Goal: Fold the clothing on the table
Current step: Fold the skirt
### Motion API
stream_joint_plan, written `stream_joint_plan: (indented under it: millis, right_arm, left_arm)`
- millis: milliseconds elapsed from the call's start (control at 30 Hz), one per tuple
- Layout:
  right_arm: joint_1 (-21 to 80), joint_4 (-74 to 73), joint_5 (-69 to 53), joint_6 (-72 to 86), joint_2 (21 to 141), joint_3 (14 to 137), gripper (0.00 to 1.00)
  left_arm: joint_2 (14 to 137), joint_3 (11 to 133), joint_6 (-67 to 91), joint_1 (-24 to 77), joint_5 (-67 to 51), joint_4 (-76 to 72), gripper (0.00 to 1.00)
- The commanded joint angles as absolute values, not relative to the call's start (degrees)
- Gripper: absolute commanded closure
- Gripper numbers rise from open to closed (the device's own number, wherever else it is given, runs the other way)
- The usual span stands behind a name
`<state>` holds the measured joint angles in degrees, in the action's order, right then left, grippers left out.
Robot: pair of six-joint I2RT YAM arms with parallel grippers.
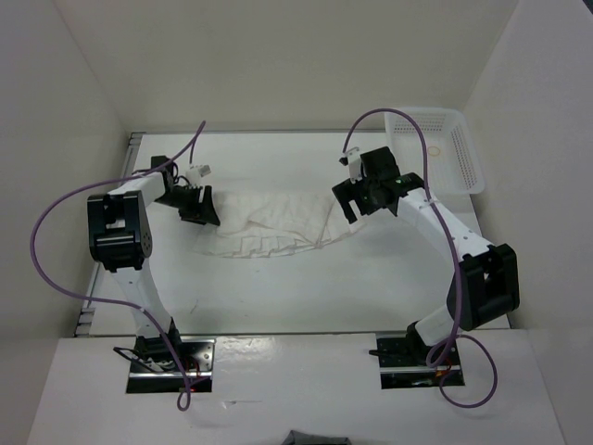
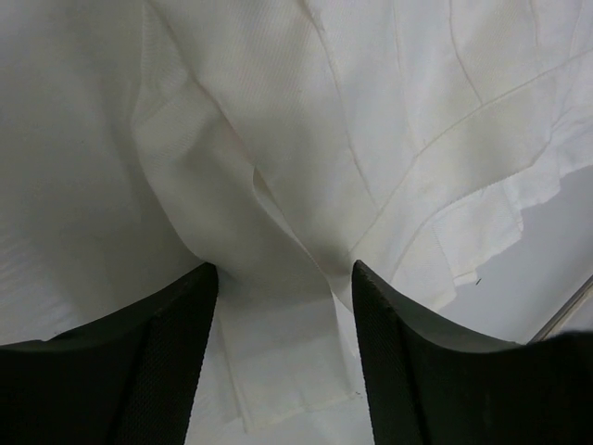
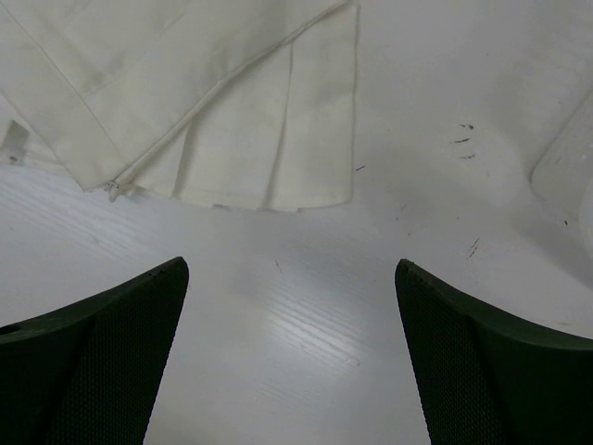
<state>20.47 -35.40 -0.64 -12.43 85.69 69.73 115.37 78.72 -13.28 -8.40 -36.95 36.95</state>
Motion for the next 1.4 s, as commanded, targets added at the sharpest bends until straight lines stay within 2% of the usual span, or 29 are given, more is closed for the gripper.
stream_joint_plan:
  millis: [0,167,300,400,533,567,700,933,1167,1300,1333,1367]
  right_arm:
    - [20.1,-32.3,-0.2,-11.6,84.8,68.7,0.04]
    - [20.1,-31.7,-0.2,-11.1,84.8,68.7,0.04]
    - [20.1,-31.7,-0.2,-11.1,85.9,68.2,0.04]
    - [20.1,-31.7,-0.2,-11.1,86.4,68.2,0.04]
    - [20.1,-31.7,-0.2,-11.1,86.4,68.2,0.04]
    - [20.1,-31.7,-0.2,-11.1,86.4,68.2,0.04]
    - [20.1,-31.7,-0.2,-11.1,86.9,68.2,0.04]
    - [20.1,-29.9,2.8,-6.6,92.6,69.4,0.04]
    - [15.2,-29.9,-11.1,-5.2,105.6,75.8,0.04]
    - [12.8,-30.5,-15.5,-5.9,107.8,78.5,0.04]
    - [12.8,-31.1,-15.5,-5.9,108.4,78.5,0.04]
    - [12.8,-31.1,-15.5,-5.9,108.4,78.5,0.04]
  left_arm:
    - [118.6,76.6,-14.1,-8.3,-36.1,37.0,0.34]
    - [119.1,76.6,-13.5,-8.3,-36.1,37.0,0.50]
    - [119.1,76.6,-13.5,-8.3,-36.1,37.0,0.54]
    - [119.1,76.6,-13.5,-7.6,-36.1,37.0,0.62]
    - [119.1,76.6,-13.5,-7.1,-36.1,37.0,0.77]
    - [119.1,76.6,-13.5,-7.1,-36.1,37.0,0.85]
    - [119.1,76.1,-13.5,-7.1,-36.1,37.0,1.00]
    - [119.1,76.1,-14.1,-7.1,-36.1,38.1,1.00]
    - [115.9,76.1,-15.2,-7.1,-35.6,40.5,1.00]
    - [114.9,76.1,-15.7,-6.6,-35.6,41.7,1.00]
    - [114.2,76.1,-16.4,-6.6,-36.2,42.3,0.96]
    - [113.6,76.1,-17.0,-6.6,-37.0,42.3,0.84]
